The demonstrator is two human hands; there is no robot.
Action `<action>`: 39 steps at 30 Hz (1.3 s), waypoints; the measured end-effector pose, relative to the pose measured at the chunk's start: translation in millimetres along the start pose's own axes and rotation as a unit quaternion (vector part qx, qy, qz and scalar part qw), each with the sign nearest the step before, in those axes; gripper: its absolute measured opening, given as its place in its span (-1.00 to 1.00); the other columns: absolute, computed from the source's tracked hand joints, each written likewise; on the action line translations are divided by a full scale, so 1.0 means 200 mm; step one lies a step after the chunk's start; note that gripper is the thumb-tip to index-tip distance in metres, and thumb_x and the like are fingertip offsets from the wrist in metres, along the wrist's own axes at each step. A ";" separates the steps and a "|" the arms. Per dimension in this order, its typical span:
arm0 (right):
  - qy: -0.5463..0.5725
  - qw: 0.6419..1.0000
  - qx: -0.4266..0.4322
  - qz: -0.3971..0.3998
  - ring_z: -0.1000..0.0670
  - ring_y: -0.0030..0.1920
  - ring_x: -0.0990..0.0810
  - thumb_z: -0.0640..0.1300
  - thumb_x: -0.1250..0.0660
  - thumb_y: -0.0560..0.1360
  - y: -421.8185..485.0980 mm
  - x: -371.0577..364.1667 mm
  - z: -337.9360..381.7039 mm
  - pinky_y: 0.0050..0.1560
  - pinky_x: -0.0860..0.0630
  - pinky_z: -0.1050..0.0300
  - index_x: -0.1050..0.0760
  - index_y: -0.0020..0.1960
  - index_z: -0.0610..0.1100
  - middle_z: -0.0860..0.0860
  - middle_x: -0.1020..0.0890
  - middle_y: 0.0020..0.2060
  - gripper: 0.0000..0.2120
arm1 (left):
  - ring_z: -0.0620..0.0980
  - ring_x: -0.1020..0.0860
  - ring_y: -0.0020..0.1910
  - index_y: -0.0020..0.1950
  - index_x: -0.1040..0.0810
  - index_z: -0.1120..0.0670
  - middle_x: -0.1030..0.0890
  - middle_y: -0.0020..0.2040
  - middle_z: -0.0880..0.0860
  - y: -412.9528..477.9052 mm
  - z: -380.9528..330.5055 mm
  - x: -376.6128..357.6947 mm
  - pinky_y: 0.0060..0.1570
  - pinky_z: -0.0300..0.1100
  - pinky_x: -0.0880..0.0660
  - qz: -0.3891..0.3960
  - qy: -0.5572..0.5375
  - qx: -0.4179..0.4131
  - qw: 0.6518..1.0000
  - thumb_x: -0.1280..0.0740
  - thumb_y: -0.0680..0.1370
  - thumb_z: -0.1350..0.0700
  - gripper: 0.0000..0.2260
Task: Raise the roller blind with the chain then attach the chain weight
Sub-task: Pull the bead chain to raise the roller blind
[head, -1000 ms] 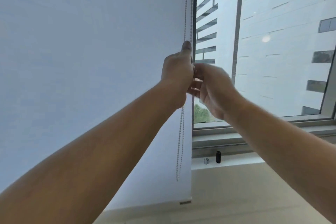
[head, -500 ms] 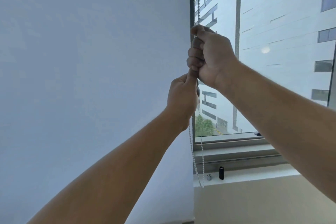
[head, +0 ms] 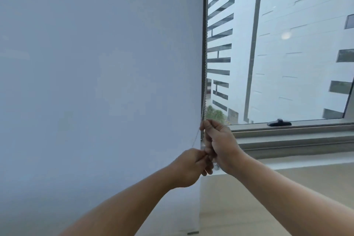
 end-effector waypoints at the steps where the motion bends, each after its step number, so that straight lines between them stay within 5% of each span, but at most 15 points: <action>1: 0.012 1.000 -0.006 -0.003 0.08 -0.64 -0.14 -0.17 -0.13 0.64 -0.02 0.01 -0.04 -0.63 -0.12 0.27 -0.44 -0.22 -0.14 0.05 -0.23 -0.60 -0.72 | -0.08 -0.52 -0.20 -0.04 -0.54 0.14 -0.58 -0.13 0.08 -0.01 0.02 -0.01 -0.10 -0.28 -0.50 0.006 -0.004 0.007 1.000 -0.10 0.67 0.17 -0.76; 5: 0.029 0.999 0.013 -0.004 0.07 -0.61 -0.12 -0.20 -0.12 0.64 -0.03 0.01 -0.07 -0.60 -0.12 0.27 -0.45 -0.23 -0.13 0.06 -0.19 -0.60 -0.71 | 0.04 -0.57 -0.11 0.01 -0.58 0.13 -0.65 -0.06 0.15 0.01 0.05 -0.01 -0.02 -0.03 -0.53 -0.031 -0.012 0.001 0.999 -0.22 0.54 0.17 -0.85; 9: 0.041 0.999 0.006 0.001 0.10 -0.59 -0.16 -0.16 -0.12 0.64 -0.05 -0.01 -0.08 -0.57 -0.17 0.27 -0.44 -0.25 -0.09 0.08 -0.22 -0.58 -0.69 | -0.08 -0.61 -0.22 0.11 -0.52 0.24 -0.61 -0.12 0.10 0.02 -0.07 0.05 -0.21 -0.28 -0.54 -0.092 -0.115 -0.018 0.989 -0.15 0.52 0.41 -0.76; 14: 0.059 0.998 0.003 0.019 0.10 -0.59 -0.17 -0.14 -0.13 0.64 -0.07 -0.03 -0.08 -0.54 -0.14 0.25 -0.50 -0.21 -0.05 0.09 -0.26 -0.59 -0.70 | 0.04 -0.61 -0.10 0.11 -0.57 0.24 -0.67 -0.05 0.21 0.05 -0.23 0.18 0.00 -0.04 -0.61 -0.205 -0.231 -0.025 0.951 -0.09 0.52 0.38 -0.68; 18: 0.008 1.000 -0.006 0.029 0.06 -0.56 -0.26 -0.02 -0.18 0.62 -0.07 -0.02 -0.07 -0.44 -0.16 0.16 -0.46 -0.24 -0.09 0.04 -0.38 -0.55 -0.70 | 0.04 -0.62 -0.22 -0.08 -0.56 0.16 -0.62 -0.25 0.13 0.05 -0.38 0.22 -0.27 -0.17 -0.49 -0.186 -0.272 -0.089 0.940 -0.11 0.66 0.16 -0.74; 20: -0.048 0.998 0.012 0.030 0.05 -0.46 -0.43 0.04 -0.23 0.59 -0.06 0.00 -0.06 -0.38 -0.27 0.17 -0.51 -0.23 -0.13 -0.03 -0.52 -0.43 -0.68 | -0.02 -0.43 -0.45 -0.28 -0.42 0.12 -0.40 -0.47 0.01 0.06 -0.41 0.22 -0.37 -0.20 -0.40 -0.194 -0.265 -0.104 0.939 -0.15 0.67 -0.01 -0.63; 23: -0.195 0.979 0.059 0.021 0.06 -0.11 -0.64 0.16 -0.36 0.45 -0.01 0.03 -0.06 -0.08 -0.52 0.11 -0.54 -0.01 -0.12 -0.04 -0.69 -0.13 -0.65 | -0.07 -0.19 -0.49 -0.33 -0.28 0.25 -0.21 -0.49 0.00 0.05 -0.42 0.18 -0.41 -0.21 -0.25 -0.242 -0.201 -0.109 0.943 -0.14 0.63 -0.17 -0.45; 27: -0.309 0.950 0.044 -0.030 0.09 0.34 -0.42 0.32 -0.46 0.22 0.05 0.08 -0.07 0.32 -0.41 0.01 -0.32 0.32 0.09 0.08 -0.48 0.30 -0.24 | -0.10 -0.21 -0.55 -0.36 -0.28 0.18 -0.23 -0.49 0.04 0.01 -0.38 0.20 -0.45 -0.28 -0.30 -0.270 -0.216 -0.100 0.933 -0.13 0.63 -0.17 -0.48; 31: -0.336 0.939 0.006 -0.071 -0.02 0.48 -0.24 0.16 -0.48 0.34 0.14 0.12 -0.08 0.44 -0.25 -0.03 -0.09 0.50 0.05 -0.01 -0.25 0.50 -0.13 | -0.05 -0.14 -0.52 -0.42 -0.21 0.06 -0.19 -0.49 0.03 -0.02 -0.36 0.21 -0.43 -0.18 -0.20 -0.238 -0.276 -0.089 0.927 -0.13 0.64 -0.15 -0.51; 36: -0.205 0.970 -0.093 -0.089 -0.12 0.40 -0.38 0.15 -0.42 0.41 0.29 0.13 -0.09 0.38 -0.26 -0.12 -0.08 0.49 -0.01 -0.11 -0.31 0.47 -0.20 | -0.06 -0.10 -0.53 -0.41 -0.17 0.04 -0.16 -0.51 -0.01 -0.07 -0.38 0.20 -0.49 -0.22 -0.11 -0.204 -0.293 -0.105 0.928 -0.12 0.65 -0.14 -0.52; 39: -0.075 0.990 -0.112 -0.039 -0.03 -0.08 -0.62 0.07 -0.30 0.54 0.31 0.07 -0.07 0.07 -0.42 -0.02 -0.41 0.22 -0.21 -0.10 -0.63 0.03 -0.59 | -0.06 -0.13 -0.56 -0.40 -0.18 0.05 -0.19 -0.51 -0.01 -0.09 -0.34 0.24 -0.53 -0.25 -0.16 -0.209 -0.282 -0.100 0.931 -0.12 0.64 -0.16 -0.52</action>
Point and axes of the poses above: each hand's wrist, its own y-axis towards the middle knuckle, its own x-axis out of the back of the hand, z = x × y, the point moved 3 cm from there along y, towards the middle knuckle
